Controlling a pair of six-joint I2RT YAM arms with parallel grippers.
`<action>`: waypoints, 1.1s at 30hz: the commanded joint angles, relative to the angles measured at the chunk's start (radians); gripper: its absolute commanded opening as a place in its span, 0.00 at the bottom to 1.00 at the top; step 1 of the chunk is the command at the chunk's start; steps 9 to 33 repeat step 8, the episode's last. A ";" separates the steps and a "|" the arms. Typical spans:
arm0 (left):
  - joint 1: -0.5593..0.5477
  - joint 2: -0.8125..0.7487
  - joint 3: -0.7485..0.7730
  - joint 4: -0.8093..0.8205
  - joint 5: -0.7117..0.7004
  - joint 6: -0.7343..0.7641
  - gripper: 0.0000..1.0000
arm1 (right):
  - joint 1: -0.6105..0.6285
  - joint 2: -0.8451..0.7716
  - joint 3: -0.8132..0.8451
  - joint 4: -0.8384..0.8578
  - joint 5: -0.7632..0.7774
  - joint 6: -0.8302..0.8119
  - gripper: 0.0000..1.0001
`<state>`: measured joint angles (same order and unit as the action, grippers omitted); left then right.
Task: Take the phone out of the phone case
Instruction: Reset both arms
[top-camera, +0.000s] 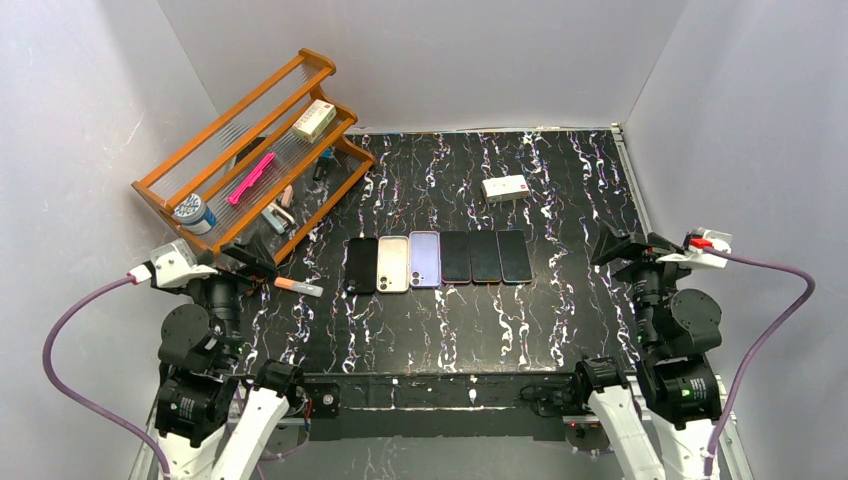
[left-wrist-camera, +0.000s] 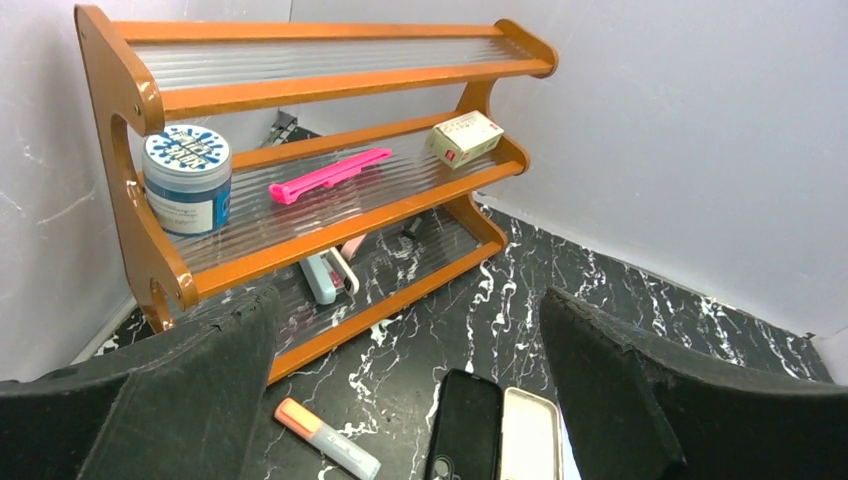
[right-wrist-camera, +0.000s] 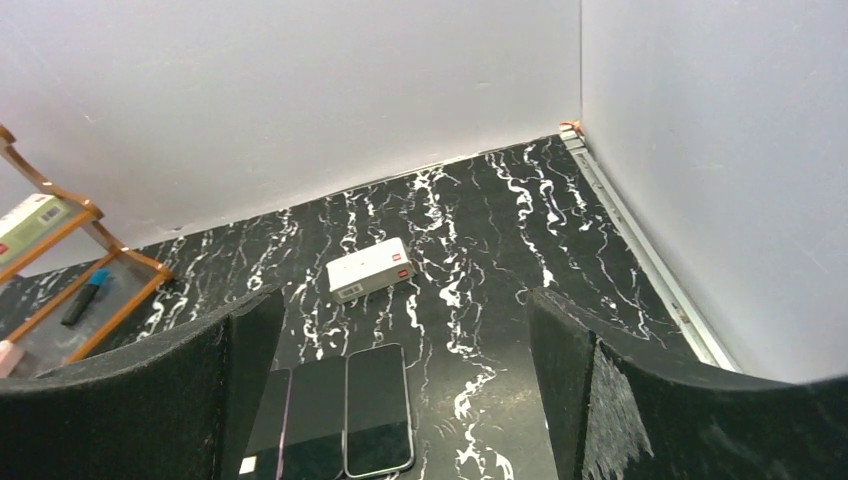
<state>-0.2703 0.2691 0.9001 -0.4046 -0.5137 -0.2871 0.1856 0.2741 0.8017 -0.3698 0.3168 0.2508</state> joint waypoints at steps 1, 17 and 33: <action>-0.004 -0.009 -0.036 0.035 -0.039 -0.009 0.98 | 0.001 -0.014 -0.014 0.053 0.062 -0.055 0.99; -0.004 0.006 -0.061 0.057 -0.050 -0.009 0.98 | 0.001 -0.047 -0.054 0.072 0.071 -0.064 0.99; -0.004 0.006 -0.061 0.057 -0.050 -0.009 0.98 | 0.001 -0.047 -0.054 0.072 0.071 -0.064 0.99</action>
